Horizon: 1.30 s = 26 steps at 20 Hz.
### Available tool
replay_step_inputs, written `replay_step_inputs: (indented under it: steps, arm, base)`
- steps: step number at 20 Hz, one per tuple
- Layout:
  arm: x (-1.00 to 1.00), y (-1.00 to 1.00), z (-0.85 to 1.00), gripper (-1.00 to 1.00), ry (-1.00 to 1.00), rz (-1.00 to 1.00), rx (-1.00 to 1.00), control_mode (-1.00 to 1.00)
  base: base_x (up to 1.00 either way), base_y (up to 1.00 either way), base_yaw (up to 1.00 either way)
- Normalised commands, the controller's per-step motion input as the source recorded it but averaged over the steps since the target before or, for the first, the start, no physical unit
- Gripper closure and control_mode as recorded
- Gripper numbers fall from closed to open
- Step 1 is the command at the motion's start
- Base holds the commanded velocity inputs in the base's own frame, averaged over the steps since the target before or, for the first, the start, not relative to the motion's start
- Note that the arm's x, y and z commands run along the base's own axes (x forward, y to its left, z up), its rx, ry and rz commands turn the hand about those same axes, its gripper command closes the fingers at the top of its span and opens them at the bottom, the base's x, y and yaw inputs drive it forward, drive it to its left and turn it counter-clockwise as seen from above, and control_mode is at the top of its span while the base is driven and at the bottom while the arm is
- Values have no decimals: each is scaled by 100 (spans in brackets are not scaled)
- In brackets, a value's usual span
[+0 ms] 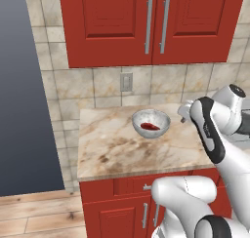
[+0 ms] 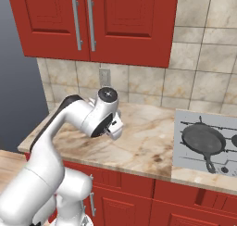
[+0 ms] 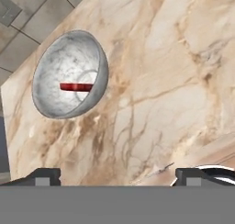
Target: Place one of the steaks on the plate and the other in the bowl. Then place the bowl in the fridge.
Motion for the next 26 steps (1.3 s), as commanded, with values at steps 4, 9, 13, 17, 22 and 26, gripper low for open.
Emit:
replay_step_inputs:
  steps: [4,9,13,17,22,26]
  arm:
    - [37,0,-15,-100,0,0,0,-100]
    - [38,0,-17,-100,0,0,0,-100]
    - [38,0,-16,-100,0,0,0,-100]
    - [38,5,-16,-100,0,0,0,-100]
    - [38,13,-19,-100,0,0,0,-100]
    - [36,12,-23,-100,0,0,0,-100]
  base:
    - [0,0,0]
    - [0,0,0]
    - [0,0,0]
    - [0,0,0]
    - [0,0,0]
    - [0,0,0]
